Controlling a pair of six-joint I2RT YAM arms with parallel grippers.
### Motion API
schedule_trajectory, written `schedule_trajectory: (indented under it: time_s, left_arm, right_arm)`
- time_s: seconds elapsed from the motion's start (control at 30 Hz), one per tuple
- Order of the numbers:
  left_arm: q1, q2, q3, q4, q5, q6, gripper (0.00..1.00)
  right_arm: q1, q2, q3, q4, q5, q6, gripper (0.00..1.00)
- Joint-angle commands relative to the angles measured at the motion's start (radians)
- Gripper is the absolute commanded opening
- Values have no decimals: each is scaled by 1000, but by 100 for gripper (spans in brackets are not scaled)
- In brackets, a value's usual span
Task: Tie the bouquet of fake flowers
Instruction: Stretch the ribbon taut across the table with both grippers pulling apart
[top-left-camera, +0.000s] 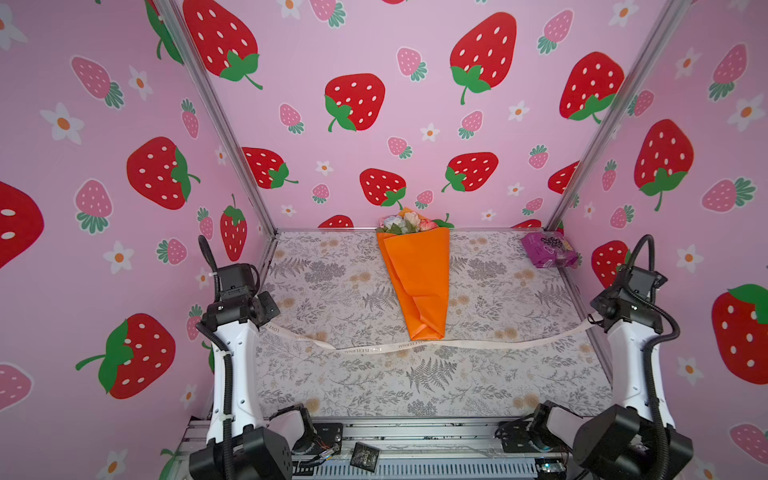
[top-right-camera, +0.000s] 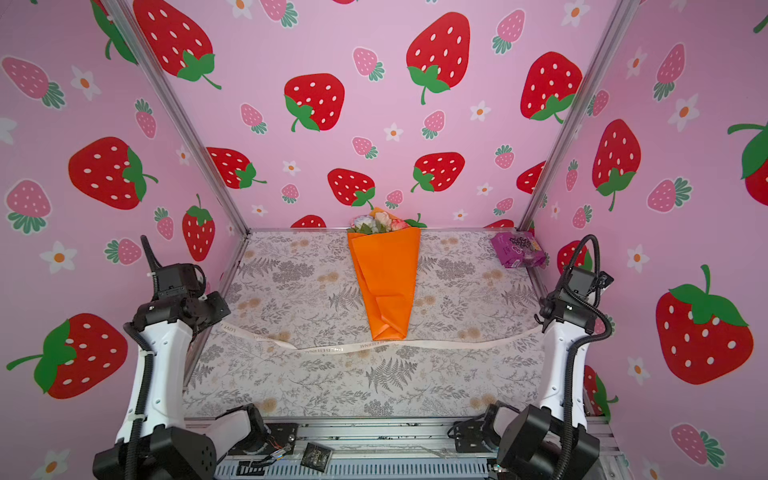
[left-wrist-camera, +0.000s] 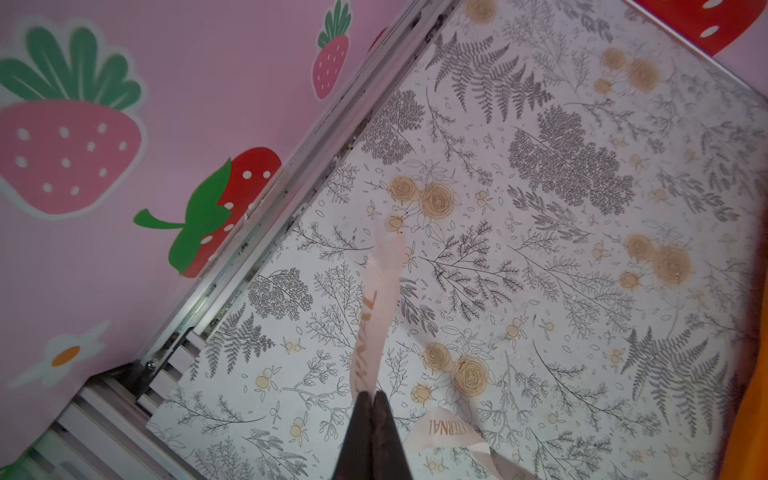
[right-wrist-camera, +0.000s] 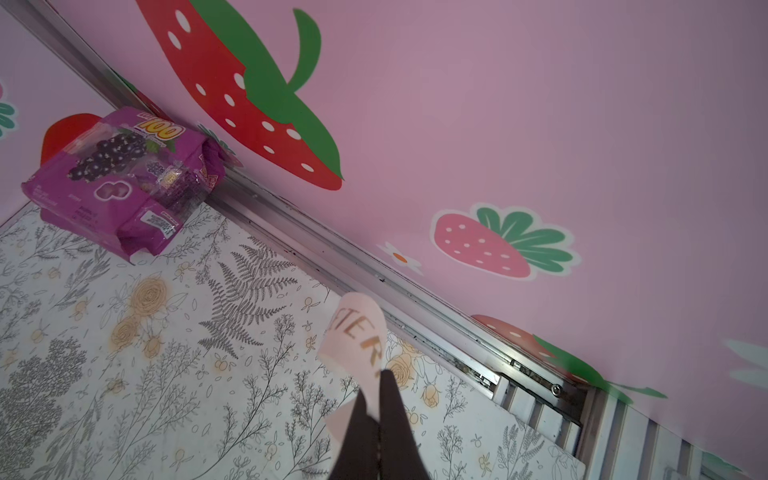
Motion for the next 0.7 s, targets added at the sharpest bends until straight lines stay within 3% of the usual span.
schedule_trajectory:
  time_s: [0.0,0.33,0.67]
  left_arm:
    - [48,80,48,50,138,-22,0]
    - [78,286,73,117,48,-32,0]
    - [80,480,173,41,14,-17,0]
  right_arm:
    - [-28,53,66,44,-27,15,0]
    - [-28,161,-1,144,-9,20,0]
    - [-21,266,-71,191,-111,-33,0]
